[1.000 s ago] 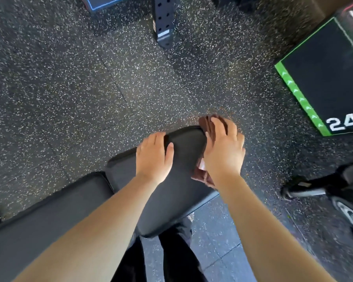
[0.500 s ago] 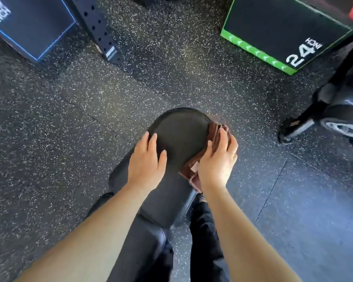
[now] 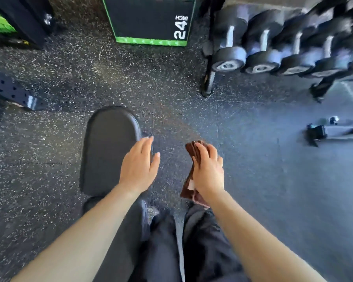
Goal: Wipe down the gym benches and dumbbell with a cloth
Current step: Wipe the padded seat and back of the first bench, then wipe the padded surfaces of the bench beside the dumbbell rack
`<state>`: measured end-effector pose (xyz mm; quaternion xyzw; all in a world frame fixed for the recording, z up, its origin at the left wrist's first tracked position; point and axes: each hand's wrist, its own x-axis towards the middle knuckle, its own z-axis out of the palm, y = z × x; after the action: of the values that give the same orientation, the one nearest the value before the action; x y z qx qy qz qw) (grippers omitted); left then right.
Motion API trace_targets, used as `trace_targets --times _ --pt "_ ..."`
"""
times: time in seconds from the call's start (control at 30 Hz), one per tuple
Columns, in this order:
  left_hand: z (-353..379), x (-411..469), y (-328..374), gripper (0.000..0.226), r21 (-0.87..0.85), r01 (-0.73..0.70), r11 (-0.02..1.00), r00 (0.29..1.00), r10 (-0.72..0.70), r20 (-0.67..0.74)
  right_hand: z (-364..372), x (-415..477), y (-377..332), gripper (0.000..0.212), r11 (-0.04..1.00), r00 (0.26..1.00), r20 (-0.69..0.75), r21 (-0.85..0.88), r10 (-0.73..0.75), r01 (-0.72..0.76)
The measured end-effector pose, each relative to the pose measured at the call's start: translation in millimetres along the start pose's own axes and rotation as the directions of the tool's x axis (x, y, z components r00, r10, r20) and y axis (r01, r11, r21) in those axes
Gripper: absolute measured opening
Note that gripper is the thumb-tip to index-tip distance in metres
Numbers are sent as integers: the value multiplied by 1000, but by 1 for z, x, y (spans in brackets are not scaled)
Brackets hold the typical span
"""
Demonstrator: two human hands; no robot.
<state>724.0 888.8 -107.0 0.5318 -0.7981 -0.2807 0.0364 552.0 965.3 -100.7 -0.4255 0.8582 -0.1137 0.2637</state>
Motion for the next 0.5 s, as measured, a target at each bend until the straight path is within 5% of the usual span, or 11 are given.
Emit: trace_targets --times 0.23,0.5 --pt "25 -8 192 52 53 -388 920 909 373 185 -123 -67 131 43 969 954 -195 139 229 -204" --pt "116 -5 429 50 110 -743 660 647 666 370 -239 -109 308 41 873 809 -377 375 451 -312"
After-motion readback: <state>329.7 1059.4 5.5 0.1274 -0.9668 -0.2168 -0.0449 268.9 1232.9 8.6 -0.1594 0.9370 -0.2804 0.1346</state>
